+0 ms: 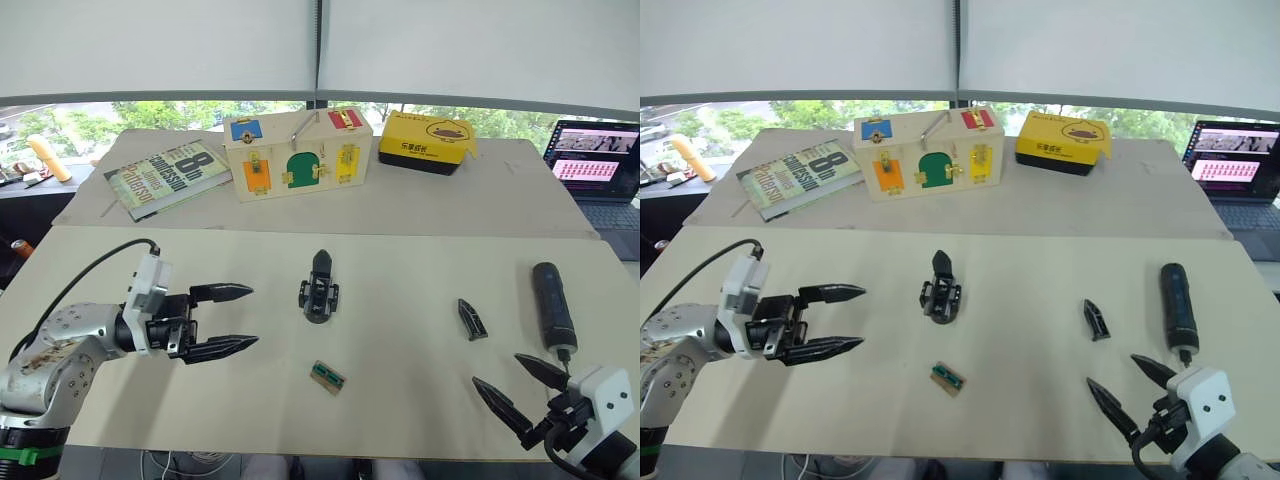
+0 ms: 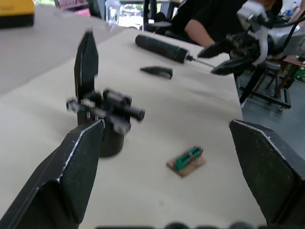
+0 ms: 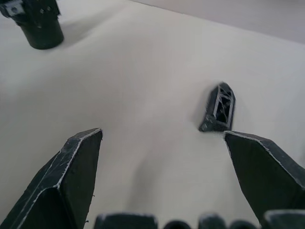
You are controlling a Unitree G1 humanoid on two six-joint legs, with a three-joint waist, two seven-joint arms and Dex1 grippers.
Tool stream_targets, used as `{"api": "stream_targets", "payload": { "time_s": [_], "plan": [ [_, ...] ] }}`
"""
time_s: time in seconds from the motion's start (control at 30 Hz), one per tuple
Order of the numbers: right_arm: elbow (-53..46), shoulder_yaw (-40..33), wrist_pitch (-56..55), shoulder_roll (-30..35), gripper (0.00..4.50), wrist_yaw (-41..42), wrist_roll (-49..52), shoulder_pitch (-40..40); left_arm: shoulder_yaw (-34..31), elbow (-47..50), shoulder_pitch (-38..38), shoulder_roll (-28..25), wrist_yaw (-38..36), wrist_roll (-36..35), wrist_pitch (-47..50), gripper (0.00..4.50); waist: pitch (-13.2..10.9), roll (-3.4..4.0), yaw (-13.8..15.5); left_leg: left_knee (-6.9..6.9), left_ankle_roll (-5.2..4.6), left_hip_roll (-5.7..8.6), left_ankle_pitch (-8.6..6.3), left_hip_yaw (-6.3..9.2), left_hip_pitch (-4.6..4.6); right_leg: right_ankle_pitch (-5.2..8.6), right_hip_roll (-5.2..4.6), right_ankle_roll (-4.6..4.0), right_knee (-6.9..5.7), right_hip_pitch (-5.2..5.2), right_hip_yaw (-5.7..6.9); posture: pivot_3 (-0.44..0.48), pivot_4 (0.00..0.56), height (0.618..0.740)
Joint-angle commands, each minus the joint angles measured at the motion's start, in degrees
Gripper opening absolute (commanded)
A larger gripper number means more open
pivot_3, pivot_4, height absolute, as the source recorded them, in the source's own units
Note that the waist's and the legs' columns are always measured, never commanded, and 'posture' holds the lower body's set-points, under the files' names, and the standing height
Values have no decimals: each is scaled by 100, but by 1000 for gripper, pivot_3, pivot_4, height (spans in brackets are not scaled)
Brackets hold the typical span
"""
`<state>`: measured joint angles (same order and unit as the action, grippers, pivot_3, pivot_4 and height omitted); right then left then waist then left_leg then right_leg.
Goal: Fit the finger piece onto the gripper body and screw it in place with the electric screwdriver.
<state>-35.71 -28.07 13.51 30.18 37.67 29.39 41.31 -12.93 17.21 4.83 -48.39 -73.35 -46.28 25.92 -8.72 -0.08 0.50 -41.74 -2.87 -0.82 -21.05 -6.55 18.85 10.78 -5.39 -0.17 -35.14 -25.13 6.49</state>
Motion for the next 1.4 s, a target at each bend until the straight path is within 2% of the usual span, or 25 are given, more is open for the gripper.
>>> {"api": "stream_targets", "payload": {
  "time_s": [0.03, 0.1, 0.27, 0.3, 0.43, 0.57, 0.8, 1.0, 1.17, 1.27, 1.4],
  "plan": [
    [31, -374, 890, 490, 4500, -257, 283, -383, -154, 329, 4, -132, -140, -195, 85, 4422, 0, 0, -30, 5, 1, 0, 0, -7, -11, 1, 2, -1, -3, 1, -14, 0, 150, 740],
    [81, -441, 1297, 722, 4500, -323, 430, -627, -137, 362, -7, -131, -147, -191, 83, 4422, -1, 0, -37, 10, 1, 0, -1, -21, -24, 0, 3, -6, -6, 1, -45, 0, 150, 740],
    [565, -25, 3647, 2005, 4500, -767, 550, -1832, -32, 540, 47, 56, 35, -205, 55, 4422, -2, -3, -15, 19, 1, -1, -1, -37, -47, 1, 9, -45, -8, 8, -88, 0, 150, 740],
    [678, 42, 4016, 2120, 4500, -818, 682, -2160, -24, 614, 40, 82, 82, -230, 78, 4422, -3, -5, 2, 20, -1, 0, -1, -39, -40, -9, 4, -66, -6, 2, -90, 0, 150, 740],
    [1131, 598, 5013, 2451, 4500, -859, 824, -3400, 14, 842, 13, 166, 251, -257, 117, 4422, -4, -7, 10, 30, -1, -1, 0, -38, -39, -23, 15, -56, 2, 0, -89, 0, 150, 740],
    [1423, 1093, 5693, 2364, 4500, -1104, 772, -4520, -1, 995, -53, 219, 392, -256, 110, 4422, -3, -8, 23, 44, -1, 1, 1, -39, -34, -23, 19, -56, 11, -4, -85, 0, 150, 740],
    [1500, 1597, 6787, 2190, 4500, -1421, 721, -5622, -156, 1228, -262, 213, 579, -345, 135, 4422, -3, -8, 13, 49, -1, 4, 1, -40, -31, -20, 17, -48, 15, -4, -76, 0, 150, 740],
    [1133, 1705, 7811, 1936, 4500, -1668, 662, -6130, -226, 1304, -353, 190, 688, -379, 141, 4422, -3, -8, 6, 51, 2, 3, 1, -40, -34, -19, 18, -47, 13, -4, -76, 0, 150, 740],
    [978, 1946, 7899, 1926, 4500, -1972, 748, -6074, -156, 1212, -249, 217, 714, -322, 99, 4422, -3, -7, 3, 55, 3, 7, 1, -42, -34, -18, 18, -44, 13, -6, -67, 0, 150, 740],
    [904, 2074, 7899, 1857, 3657, -2143, 720, -6001, -124, 1135, -182, 222, 697, -276, 71, 4500, -3, -7, -10, 62, 3, 8, 1, -48, -37, -17, 19, -43, 15, -6, -48, 0, 150, 740],
    [869, 2134, 7899, 1688, 2204, -2330, 630, -6008, -92, 1088, -112, 237, 699, -240, 62, 4500, -3, -7, -53, 72, 10, 8, 4, -52, -42, -16, 21, -42, 15, -6, -49, 0, 150, 740]
  ]
}}
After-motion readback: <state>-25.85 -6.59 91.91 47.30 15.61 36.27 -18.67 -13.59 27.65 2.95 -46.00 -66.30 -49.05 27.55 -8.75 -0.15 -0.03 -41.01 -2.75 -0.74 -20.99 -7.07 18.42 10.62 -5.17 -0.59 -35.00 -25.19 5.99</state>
